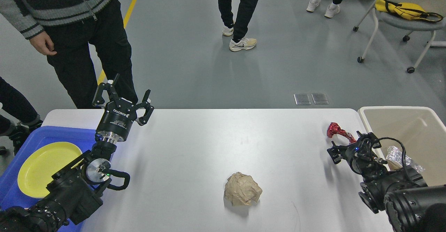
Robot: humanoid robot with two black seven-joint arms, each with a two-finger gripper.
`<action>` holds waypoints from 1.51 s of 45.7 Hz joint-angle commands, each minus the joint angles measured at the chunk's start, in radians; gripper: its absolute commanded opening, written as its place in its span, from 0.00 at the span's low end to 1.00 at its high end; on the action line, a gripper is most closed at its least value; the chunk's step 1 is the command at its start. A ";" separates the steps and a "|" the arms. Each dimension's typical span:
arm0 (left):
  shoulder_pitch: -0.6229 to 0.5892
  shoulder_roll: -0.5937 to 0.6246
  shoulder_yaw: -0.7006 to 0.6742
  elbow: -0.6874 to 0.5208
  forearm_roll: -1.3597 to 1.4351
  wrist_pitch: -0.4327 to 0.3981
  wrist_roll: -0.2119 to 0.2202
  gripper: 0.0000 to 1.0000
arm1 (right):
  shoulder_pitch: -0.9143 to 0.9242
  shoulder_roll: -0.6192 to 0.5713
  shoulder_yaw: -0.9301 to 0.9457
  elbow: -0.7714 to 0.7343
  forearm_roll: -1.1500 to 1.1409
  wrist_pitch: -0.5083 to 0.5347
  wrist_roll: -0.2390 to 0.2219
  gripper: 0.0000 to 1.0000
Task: Tidy desktop
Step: 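Lower the right gripper onto the red toy and grasp it, then lift the red toy and release it into the white bin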
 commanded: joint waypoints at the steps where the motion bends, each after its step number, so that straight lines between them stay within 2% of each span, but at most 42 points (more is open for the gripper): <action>1: 0.000 0.000 0.000 0.000 0.000 -0.001 0.000 1.00 | -0.002 0.002 0.003 -0.024 0.000 0.028 0.000 0.83; 5: 0.000 0.000 0.000 0.000 0.000 -0.001 0.000 1.00 | -0.005 0.002 0.003 -0.051 0.000 0.065 0.000 0.76; 21: 0.000 0.000 0.000 0.000 0.000 0.000 0.000 1.00 | -0.026 0.002 -0.006 -0.094 -0.003 0.109 -0.005 0.74; 30: 0.000 0.000 0.000 0.000 0.000 -0.001 0.000 1.00 | -0.029 0.001 0.005 -0.094 0.000 0.122 -0.008 0.69; 35: 0.000 0.000 0.000 0.000 0.000 -0.001 0.000 1.00 | -0.031 0.001 0.008 -0.096 0.000 0.126 -0.010 0.60; 39: 0.000 0.000 0.000 0.000 0.001 -0.001 0.000 1.00 | -0.031 -0.001 0.008 -0.097 0.000 0.152 -0.013 0.37; 41: 0.000 0.000 0.000 0.000 0.000 -0.001 0.000 1.00 | -0.031 -0.001 0.008 -0.102 0.000 0.163 -0.014 0.30; 46: 0.000 0.000 0.000 0.000 0.000 -0.001 0.000 1.00 | -0.033 -0.002 0.008 -0.108 0.002 0.166 -0.017 0.25; 52: 0.000 0.000 0.000 0.000 0.000 0.000 0.000 1.00 | -0.034 -0.001 0.005 -0.110 0.032 0.168 -0.017 0.14; 55: 0.000 0.000 0.000 0.000 0.000 -0.001 0.000 1.00 | -0.036 -0.001 0.002 -0.110 0.038 0.169 -0.020 0.00; 60: 0.000 0.000 0.000 0.000 0.000 -0.001 0.000 1.00 | -0.040 -0.005 0.000 -0.110 0.038 0.174 -0.043 0.00; 69: 0.000 0.000 0.000 0.000 0.001 -0.001 0.000 1.00 | -0.037 -0.009 0.008 -0.110 0.064 0.169 -0.045 0.00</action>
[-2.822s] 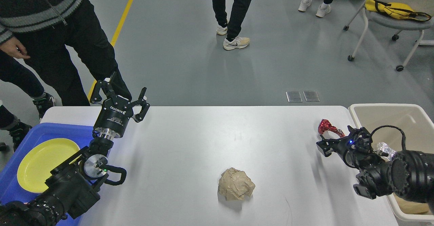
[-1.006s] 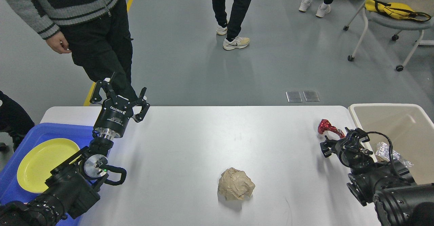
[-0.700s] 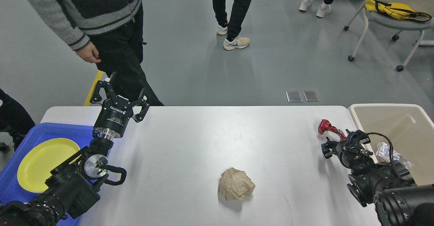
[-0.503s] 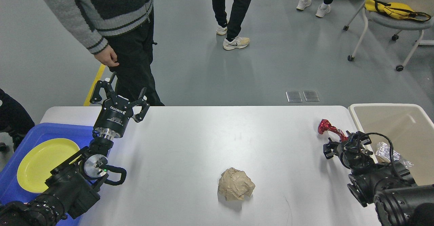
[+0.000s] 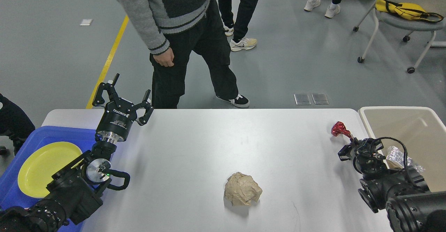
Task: Tidy desktop
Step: 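Lift the red toy and release it into the white bin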
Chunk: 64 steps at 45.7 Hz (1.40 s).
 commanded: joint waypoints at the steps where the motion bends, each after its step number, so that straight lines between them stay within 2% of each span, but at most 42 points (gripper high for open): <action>1: 0.000 0.000 0.000 0.000 0.000 0.001 0.000 1.00 | 0.009 0.001 0.008 0.002 0.022 -0.004 0.001 0.00; 10: 0.000 0.003 0.000 0.000 0.000 -0.001 0.000 1.00 | 0.036 -0.039 0.015 0.011 0.027 -0.018 0.019 0.00; 18: 0.000 0.000 0.000 0.000 0.000 -0.001 0.000 1.00 | 0.070 -0.110 0.102 0.019 0.028 -0.003 0.091 0.00; 24: 0.000 0.000 0.000 0.000 0.000 -0.001 0.000 1.00 | 0.111 -0.169 0.171 0.080 0.027 0.000 0.119 0.00; 28: 0.000 0.000 0.000 0.000 0.000 -0.001 0.000 1.00 | 0.222 -0.244 0.231 0.225 0.027 0.000 0.128 0.00; 33: 0.000 0.000 0.000 0.000 0.000 -0.001 0.000 1.00 | 0.474 -0.378 0.294 0.533 0.025 0.025 0.153 0.00; 41: 0.002 0.003 -0.002 0.000 0.002 -0.001 0.000 1.00 | 0.918 -0.533 0.303 0.988 0.017 0.262 0.156 0.00; 46: 0.002 0.003 -0.002 0.000 0.000 -0.001 0.000 1.00 | 1.122 -0.578 0.303 1.184 0.016 0.426 0.147 0.00; 47: 0.002 0.003 -0.002 0.000 0.002 -0.001 0.000 1.00 | 1.223 -0.585 0.314 1.267 0.022 0.510 0.139 0.00; 50: 0.002 0.003 -0.002 0.000 0.000 -0.001 0.000 1.00 | 1.320 -0.593 0.332 1.353 0.040 0.591 0.119 0.00; 54: 0.002 0.003 -0.002 0.000 0.002 -0.001 0.000 1.00 | 1.415 -0.593 0.323 1.457 0.120 0.622 0.064 0.00; 60: 0.002 0.003 -0.002 0.000 0.002 -0.001 0.000 1.00 | 1.480 -0.570 0.318 1.513 0.157 0.615 -0.036 0.00; 64: 0.002 0.003 -0.002 0.000 0.000 -0.001 0.000 1.00 | 1.480 -0.567 0.318 1.516 0.157 0.594 -0.063 0.00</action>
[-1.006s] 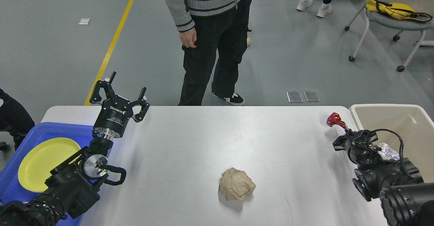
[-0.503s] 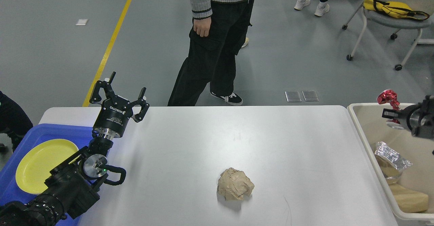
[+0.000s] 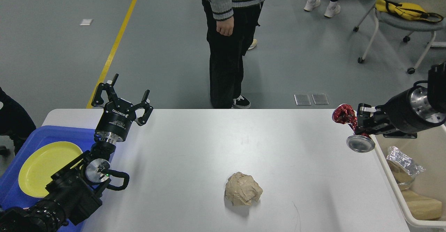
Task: Tidy desktop
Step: 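Lift the red toy and release it into the white bin, then move the right gripper out of the bin toward the paper ball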
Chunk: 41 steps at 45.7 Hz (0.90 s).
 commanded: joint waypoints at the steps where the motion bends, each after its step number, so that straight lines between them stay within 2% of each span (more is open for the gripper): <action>1: 0.000 0.000 0.000 0.000 -0.001 0.000 0.000 1.00 | 0.006 0.008 -0.003 0.012 0.004 -0.028 -0.048 0.00; 4: -0.002 0.000 0.000 0.000 0.000 0.000 0.000 1.00 | -0.026 0.005 -0.017 -0.023 -0.001 -0.049 -0.048 0.00; 8: -0.002 -0.003 0.002 0.000 -0.001 0.000 0.000 1.00 | -0.141 -0.003 -0.034 -0.143 -0.002 -0.074 -0.048 0.00; 12: -0.002 -0.003 0.002 0.000 -0.001 0.000 0.000 1.00 | -0.299 -0.012 -0.031 -0.336 -0.004 -0.091 -0.048 0.00; 18: -0.002 -0.003 0.002 0.000 -0.001 0.000 0.000 1.00 | -0.633 -0.015 0.009 -0.701 0.016 -0.103 -0.046 0.00; 22: -0.002 -0.003 0.002 0.000 0.000 0.000 0.000 1.00 | -0.889 -0.007 0.125 -0.934 0.028 -0.130 -0.046 0.00; 28: -0.002 -0.003 0.002 0.000 -0.001 0.000 0.000 1.00 | -1.241 0.036 0.395 -1.233 0.031 -0.150 -0.042 0.00; 33: -0.002 -0.003 0.002 0.000 -0.001 0.001 0.000 1.00 | -1.385 0.108 0.539 -1.347 0.031 -0.152 -0.043 0.00; 40: -0.002 -0.003 0.002 0.000 -0.001 0.000 0.000 1.00 | -1.433 0.131 0.570 -1.378 0.031 -0.187 -0.037 0.00; 41: -0.002 -0.003 0.002 0.000 -0.001 0.000 0.000 1.00 | -1.439 0.137 0.572 -1.378 0.031 -0.192 -0.036 0.28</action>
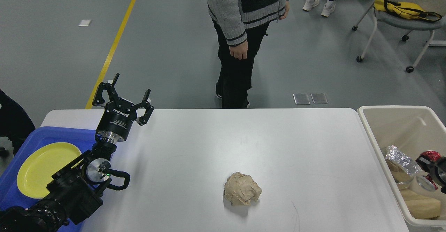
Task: Tidy desktop
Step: 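Move the right gripper out of the bin toward the paper ball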
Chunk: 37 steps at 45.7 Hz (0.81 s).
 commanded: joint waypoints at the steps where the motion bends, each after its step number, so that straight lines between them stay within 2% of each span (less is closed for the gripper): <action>1: 0.001 0.000 0.000 0.000 0.000 -0.001 0.000 1.00 | -0.038 0.027 0.016 -0.017 0.000 -0.034 0.007 0.92; 2: 0.001 0.000 0.000 0.000 0.000 -0.001 0.000 1.00 | -0.043 0.036 0.014 -0.017 0.000 -0.040 0.007 1.00; 3: 0.001 0.000 0.000 0.000 0.000 -0.001 0.000 1.00 | -0.044 0.043 0.016 -0.014 0.000 -0.046 0.009 0.94; 4: 0.001 0.000 0.000 0.000 0.000 -0.001 0.000 1.00 | -0.048 0.047 0.016 -0.018 0.000 -0.055 0.009 1.00; 11: 0.001 0.000 0.000 0.000 0.000 -0.001 0.000 1.00 | -0.051 0.050 0.016 -0.017 0.000 -0.091 0.007 1.00; 22: 0.001 0.000 0.000 0.000 0.001 -0.001 0.000 1.00 | 0.011 0.049 0.031 0.011 0.009 -0.072 0.006 1.00; 26: 0.001 0.000 0.000 0.000 0.000 -0.001 0.000 1.00 | 0.178 -0.015 0.054 0.133 0.035 -0.004 0.006 1.00; 29: 0.001 0.000 0.000 0.000 0.000 0.001 0.000 1.00 | 0.268 -0.130 0.042 0.300 0.025 0.091 0.009 1.00; 32: 0.001 0.000 0.000 0.000 0.000 -0.001 0.000 1.00 | 0.401 -0.195 0.019 0.477 0.012 0.168 0.009 1.00; 37: 0.001 0.000 0.000 0.000 0.000 0.001 0.000 1.00 | 0.616 -0.215 -0.038 0.774 -0.040 0.187 0.004 1.00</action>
